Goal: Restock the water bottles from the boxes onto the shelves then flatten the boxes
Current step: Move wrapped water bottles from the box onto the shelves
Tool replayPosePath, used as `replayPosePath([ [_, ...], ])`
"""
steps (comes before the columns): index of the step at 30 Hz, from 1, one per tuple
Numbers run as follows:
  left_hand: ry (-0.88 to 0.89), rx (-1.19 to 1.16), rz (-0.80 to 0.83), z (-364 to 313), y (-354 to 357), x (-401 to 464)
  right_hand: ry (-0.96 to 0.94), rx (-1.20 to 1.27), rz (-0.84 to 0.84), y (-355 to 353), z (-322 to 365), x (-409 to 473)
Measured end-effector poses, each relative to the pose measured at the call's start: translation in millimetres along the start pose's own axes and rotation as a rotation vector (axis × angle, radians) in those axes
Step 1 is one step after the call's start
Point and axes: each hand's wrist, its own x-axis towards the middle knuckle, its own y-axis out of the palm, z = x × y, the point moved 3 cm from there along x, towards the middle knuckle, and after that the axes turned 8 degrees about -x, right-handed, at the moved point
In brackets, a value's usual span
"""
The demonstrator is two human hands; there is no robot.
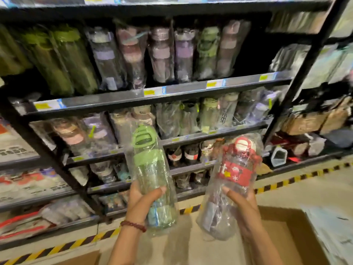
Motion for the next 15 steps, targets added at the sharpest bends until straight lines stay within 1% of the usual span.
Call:
replayPosePath([
  [7, -0.005, 0.078, 0.189, 28, 150, 25, -0.059, 0.056, -0.133, -94, 57, 42],
  [12, 0.039, 0.182, 0.303, 23, 229, 50, -0.093, 0.076, -0.242, -134, 85, 75],
  [15, 0.096, 0.250, 0.339, 12, 270, 72, -0.121, 0.039, -0.260, -147, 102, 104],
])
